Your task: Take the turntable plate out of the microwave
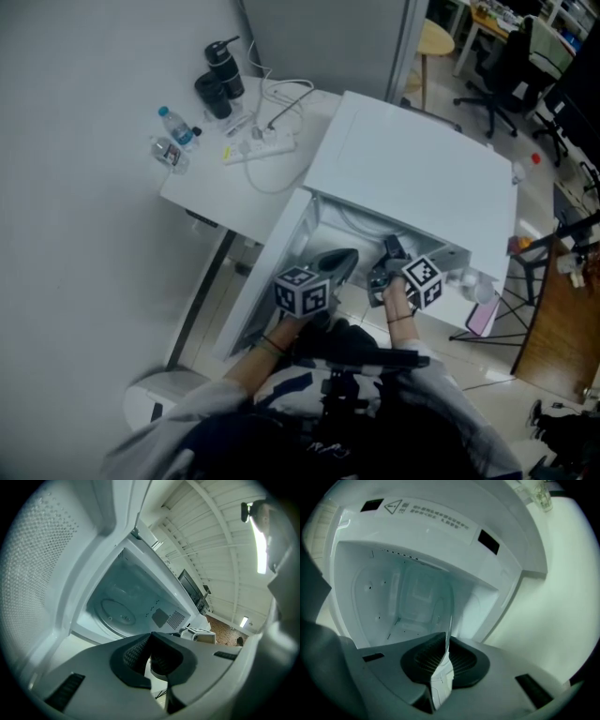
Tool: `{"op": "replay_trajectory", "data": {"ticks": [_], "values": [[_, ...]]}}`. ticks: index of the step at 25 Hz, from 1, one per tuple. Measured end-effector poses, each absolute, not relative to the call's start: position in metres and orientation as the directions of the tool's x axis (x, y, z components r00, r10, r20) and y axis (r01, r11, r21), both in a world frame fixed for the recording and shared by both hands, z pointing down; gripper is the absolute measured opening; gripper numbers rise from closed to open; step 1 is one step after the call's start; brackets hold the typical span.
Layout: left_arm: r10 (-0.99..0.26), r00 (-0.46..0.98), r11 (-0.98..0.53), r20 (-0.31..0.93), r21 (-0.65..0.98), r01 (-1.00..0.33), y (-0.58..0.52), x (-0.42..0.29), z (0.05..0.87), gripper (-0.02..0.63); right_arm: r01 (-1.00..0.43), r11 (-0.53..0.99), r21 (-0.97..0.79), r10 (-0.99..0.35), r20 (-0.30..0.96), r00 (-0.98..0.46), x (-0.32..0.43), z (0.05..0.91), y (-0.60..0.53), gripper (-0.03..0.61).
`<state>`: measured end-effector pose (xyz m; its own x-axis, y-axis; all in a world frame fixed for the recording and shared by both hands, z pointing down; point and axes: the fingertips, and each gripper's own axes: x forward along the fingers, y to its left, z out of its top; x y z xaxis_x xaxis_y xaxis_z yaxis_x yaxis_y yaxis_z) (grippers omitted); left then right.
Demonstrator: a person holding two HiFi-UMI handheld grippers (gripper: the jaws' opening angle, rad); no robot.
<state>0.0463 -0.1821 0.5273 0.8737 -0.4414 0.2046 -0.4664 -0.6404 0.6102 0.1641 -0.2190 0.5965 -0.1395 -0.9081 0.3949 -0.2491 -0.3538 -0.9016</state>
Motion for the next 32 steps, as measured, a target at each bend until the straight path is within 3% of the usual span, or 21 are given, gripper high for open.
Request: {"op": "replay_trajectory", "data": {"ticks": [6,11,17,29,31,32], "values": [[-0.409,0.882,-0.583,0.234,0.677,-0.450,-0.176,0.050,0.546,0.001,-0.234,-0.339,-0.911,-0.910,0.380,-0.163,0.163,0.592,-0.197,0.021],[-0.408,0.892,-0.428,0.195,0.822,-0.376,-0.180,0.051,0.554,0.116,-0.236,-0.339,-0.911,-0.905,0.384,-0.181,0.161,0.591,-0.177,0.023],[-0.409,0.879,-0.351,0.246,0.846,-0.401,-0.186,0.053,0.584,0.120,-0.266,-0.334,-0.904,-0.902,0.389,-0.188,0.162,0.596,-0.163,0.023],[-0.444,0.870,-0.155,0.214,0.938,-0.310,-0.211,0.073,0.616,0.120,-0.302,-0.302,-0.904,-0.894,0.379,-0.239,0.156,0.600,-0.147,0.025],[-0.453,0.869,-0.138,0.199,0.947,-0.289,-0.215,0.075,0.616,0.053,-0.306,-0.307,-0.901,-0.885,0.389,-0.256,0.152,0.604,-0.142,0.026],[-0.458,0.868,-0.129,0.190,0.952,-0.277,-0.216,0.075,0.615,0.050,-0.311,-0.309,-0.899,-0.880,0.394,-0.266,0.150,0.606,-0.140,0.028]]}}
